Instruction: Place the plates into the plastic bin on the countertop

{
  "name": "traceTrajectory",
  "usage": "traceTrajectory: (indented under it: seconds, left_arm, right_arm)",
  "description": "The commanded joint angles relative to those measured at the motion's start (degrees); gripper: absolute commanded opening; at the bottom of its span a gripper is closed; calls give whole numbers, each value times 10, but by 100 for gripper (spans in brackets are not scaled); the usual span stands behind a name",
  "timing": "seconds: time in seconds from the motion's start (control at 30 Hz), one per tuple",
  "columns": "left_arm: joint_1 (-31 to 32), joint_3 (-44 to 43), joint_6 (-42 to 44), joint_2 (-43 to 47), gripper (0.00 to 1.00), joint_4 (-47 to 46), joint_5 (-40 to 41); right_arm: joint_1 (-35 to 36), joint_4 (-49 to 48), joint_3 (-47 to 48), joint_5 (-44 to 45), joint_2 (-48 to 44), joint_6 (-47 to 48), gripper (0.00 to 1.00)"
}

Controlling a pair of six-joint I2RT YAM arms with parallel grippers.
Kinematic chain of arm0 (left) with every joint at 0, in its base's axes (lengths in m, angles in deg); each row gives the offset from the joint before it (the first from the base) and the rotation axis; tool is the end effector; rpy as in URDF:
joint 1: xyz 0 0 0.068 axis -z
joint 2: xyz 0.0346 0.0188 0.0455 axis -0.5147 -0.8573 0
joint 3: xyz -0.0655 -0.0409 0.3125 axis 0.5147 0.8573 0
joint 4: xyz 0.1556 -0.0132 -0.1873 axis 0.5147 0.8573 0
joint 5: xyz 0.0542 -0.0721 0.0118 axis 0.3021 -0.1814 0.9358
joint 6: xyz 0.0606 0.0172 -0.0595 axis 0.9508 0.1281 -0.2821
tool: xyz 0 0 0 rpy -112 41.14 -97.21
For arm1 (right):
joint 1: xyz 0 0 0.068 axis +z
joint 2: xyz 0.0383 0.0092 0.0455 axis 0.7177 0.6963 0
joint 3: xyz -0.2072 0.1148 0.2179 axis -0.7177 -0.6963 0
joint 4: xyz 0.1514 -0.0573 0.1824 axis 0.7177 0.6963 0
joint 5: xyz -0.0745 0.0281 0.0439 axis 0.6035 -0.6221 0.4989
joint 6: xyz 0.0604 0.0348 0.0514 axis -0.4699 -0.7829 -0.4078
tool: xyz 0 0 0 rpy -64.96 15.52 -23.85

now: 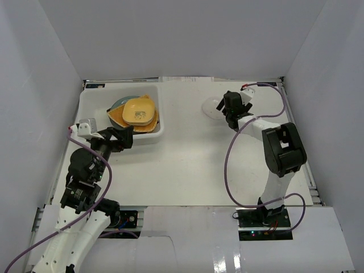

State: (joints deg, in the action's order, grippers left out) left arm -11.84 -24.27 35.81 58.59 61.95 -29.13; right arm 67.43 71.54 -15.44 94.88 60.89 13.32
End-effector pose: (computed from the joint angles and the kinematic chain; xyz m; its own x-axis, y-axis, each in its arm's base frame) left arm 0.0867 -0.0192 0.3630 -0.0753 -0.3940 -0.9160 0.1838 0.8974 -0.4011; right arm 0.4191 0.1208 0.2535 -0.2658 0.4359 -0.8598 0.3721 0.8692 0.3256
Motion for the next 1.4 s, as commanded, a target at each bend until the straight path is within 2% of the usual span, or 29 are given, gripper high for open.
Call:
traceTrajectory:
  seconds: [0.0,0.03,0.13,0.17,0.23,0.27,0.3,0.43,0.53,0.63,0.7,0.83,0.97,1.13,1.23,1.37]
  left_arm:
    - [-2,0,-2,-8,98,-6,-7]
    - [-2,0,-1,-10,98,-7,-8]
    - [-1,0,-1,-15,98,-7,-8]
    - [-2,0,-1,-17,98,-7,-8]
    - [-2,0,-1,-19,98,-7,-10]
    - [-2,0,0,-21,98,-7,-12]
    - [-2,0,0,-22,98,-7,-12]
    - [-7,-1,0,-23,98,-7,-14]
    - [-10,-3,-2,-28,98,-7,-20]
    - [-14,-4,-3,-30,98,-8,-26]
    - [-19,-5,-3,-30,98,-7,-26]
    - [-27,-4,-3,-28,98,-8,-25]
    - [-31,-3,-1,-25,98,-8,-19]
    - [-31,-3,1,-17,98,-7,-19]
    - [-31,-2,-1,-14,98,-7,-20]
    - [-29,-3,-1,-10,98,-6,-19]
  right_arm:
    - [-14,18,35,-9,54,-20,83]
    - [-27,19,39,-37,65,-38,82]
    - [-40,13,51,-75,99,-55,58]
    - [-42,-3,53,-84,104,-62,40]
    - [-52,-34,42,-126,109,-68,31]
    - [-56,-54,35,-136,103,-77,11]
    - [-60,-65,17,-141,94,-81,8]
    - [-61,-163,-73,-140,4,-64,8]
    - [-50,-212,-111,-202,-81,-34,8]
    - [-7,-187,-84,-243,-139,4,8]
    - [39,-163,-56,-251,-142,24,8]
    - [120,-141,43,-226,-94,18,8]
    - [209,-79,171,-129,-11,-3,8]
    - [256,-7,330,-72,87,-4,8]
    - [264,36,394,-74,133,-17,8]
    - [284,42,402,-71,155,-22,12]
